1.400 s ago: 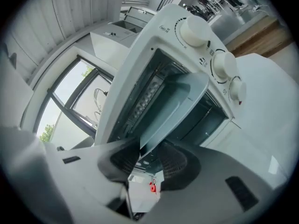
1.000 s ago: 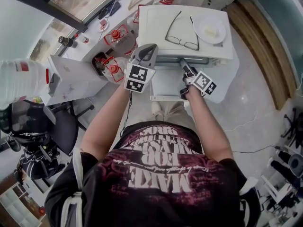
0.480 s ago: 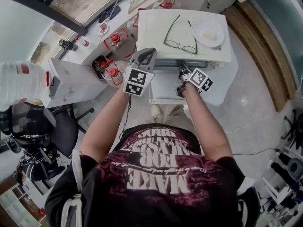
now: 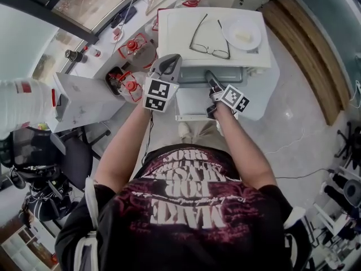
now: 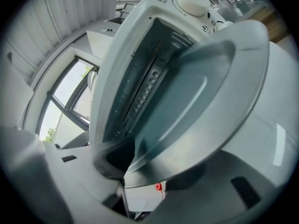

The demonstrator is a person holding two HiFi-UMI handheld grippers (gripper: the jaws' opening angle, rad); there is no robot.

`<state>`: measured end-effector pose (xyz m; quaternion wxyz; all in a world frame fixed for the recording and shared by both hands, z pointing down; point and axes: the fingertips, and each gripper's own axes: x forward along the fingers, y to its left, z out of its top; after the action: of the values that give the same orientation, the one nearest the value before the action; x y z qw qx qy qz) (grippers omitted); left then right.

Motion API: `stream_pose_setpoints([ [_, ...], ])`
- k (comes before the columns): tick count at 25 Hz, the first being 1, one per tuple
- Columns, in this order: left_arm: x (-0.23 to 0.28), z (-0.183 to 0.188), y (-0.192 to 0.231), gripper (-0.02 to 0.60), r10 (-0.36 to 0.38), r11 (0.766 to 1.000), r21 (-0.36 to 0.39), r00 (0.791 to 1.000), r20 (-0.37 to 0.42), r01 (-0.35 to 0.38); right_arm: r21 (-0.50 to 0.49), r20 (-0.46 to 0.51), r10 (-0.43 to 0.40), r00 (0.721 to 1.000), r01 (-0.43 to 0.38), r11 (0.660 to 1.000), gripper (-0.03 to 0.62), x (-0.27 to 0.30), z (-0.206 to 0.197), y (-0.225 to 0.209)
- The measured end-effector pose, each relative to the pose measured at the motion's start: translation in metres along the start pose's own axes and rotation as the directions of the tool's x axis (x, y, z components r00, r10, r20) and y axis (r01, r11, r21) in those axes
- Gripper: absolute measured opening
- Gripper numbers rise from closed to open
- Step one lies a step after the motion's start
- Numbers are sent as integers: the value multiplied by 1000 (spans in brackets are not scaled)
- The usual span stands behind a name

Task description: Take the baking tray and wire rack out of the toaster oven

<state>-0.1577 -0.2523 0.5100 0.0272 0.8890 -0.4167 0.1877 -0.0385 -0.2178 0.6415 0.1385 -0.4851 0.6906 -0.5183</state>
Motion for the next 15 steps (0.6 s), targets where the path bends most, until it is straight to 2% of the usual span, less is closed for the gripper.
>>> stream_pose_setpoints([
  [3,1,0,-1,5,-2,1000,5,1000,0,2,17,26,-19,999,18,1000,198,4,4,-3],
  [5,1,1,-1,6,-7,1000,7,1000,0,7,28,18,-21,1000,21,999,142,5,4,-3],
  [9,-1,0,-3,6,-17,1000,12,1000,1,17,67,14,18,1000,-19,998,76,1,4,3],
  [15,-2,-1,-5,5,-37,999,21,999,-4,37,98,8,22,1000,-22,995,66,-17,-10,3],
])
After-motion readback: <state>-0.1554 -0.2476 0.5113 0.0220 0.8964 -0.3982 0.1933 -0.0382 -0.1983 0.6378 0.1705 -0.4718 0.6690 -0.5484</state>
